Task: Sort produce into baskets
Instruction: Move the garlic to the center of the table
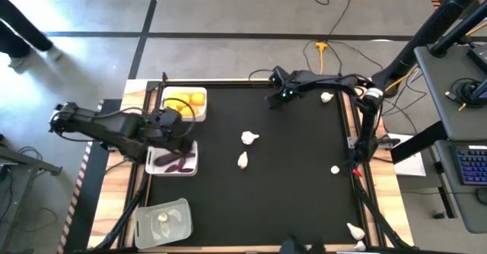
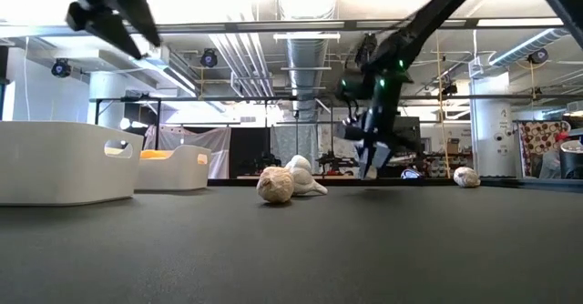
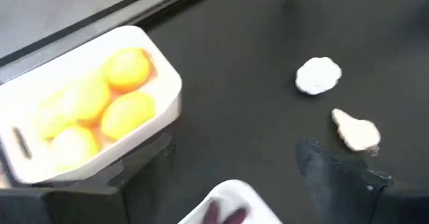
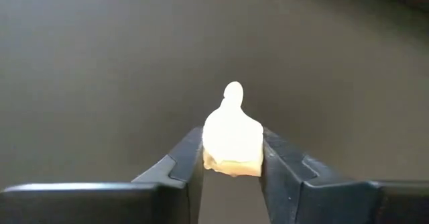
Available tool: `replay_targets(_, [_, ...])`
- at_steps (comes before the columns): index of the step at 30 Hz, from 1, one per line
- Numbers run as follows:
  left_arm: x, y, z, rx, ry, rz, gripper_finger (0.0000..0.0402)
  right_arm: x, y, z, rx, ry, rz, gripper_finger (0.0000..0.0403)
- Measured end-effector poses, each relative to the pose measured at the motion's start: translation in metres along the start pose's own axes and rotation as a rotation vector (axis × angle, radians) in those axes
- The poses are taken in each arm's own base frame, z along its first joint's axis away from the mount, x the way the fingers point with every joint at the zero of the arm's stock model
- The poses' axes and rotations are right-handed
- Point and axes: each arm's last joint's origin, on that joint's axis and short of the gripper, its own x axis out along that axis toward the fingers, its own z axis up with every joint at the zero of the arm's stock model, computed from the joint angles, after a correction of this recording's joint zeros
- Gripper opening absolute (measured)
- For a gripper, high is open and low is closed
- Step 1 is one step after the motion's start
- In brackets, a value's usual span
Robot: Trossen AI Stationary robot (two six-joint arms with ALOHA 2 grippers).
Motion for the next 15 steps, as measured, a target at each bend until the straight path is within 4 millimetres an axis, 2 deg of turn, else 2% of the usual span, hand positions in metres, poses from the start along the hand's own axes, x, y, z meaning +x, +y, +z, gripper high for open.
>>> replay_targets(3, [-0.014,0.02,-0.001,-0.016,0.004,-0.017,0.0272,-0.017,0.034,-0.018,-0.081,-0.01,0.045,0.01])
replay_targets(7, [-0.025,0.037,-0.004,-0.062,-0.006,-0.098,0.026,-0.034,0.085,-0.056,-0.228,-0.009,0.116,0.0115])
replay_targets(11, [-0.019,0.037,-0.011,-0.086,-0.018,-0.186,0.0256,-0.043,0.128,-0.104,-0.335,0.025,0.167,0.0119])
replay_targets(15, [-0.002,0.024,-0.023,-0.049,0.021,-0.332,0.0256,-0.051,0.156,-0.147,-0.325,0.049,0.185,0.0113])
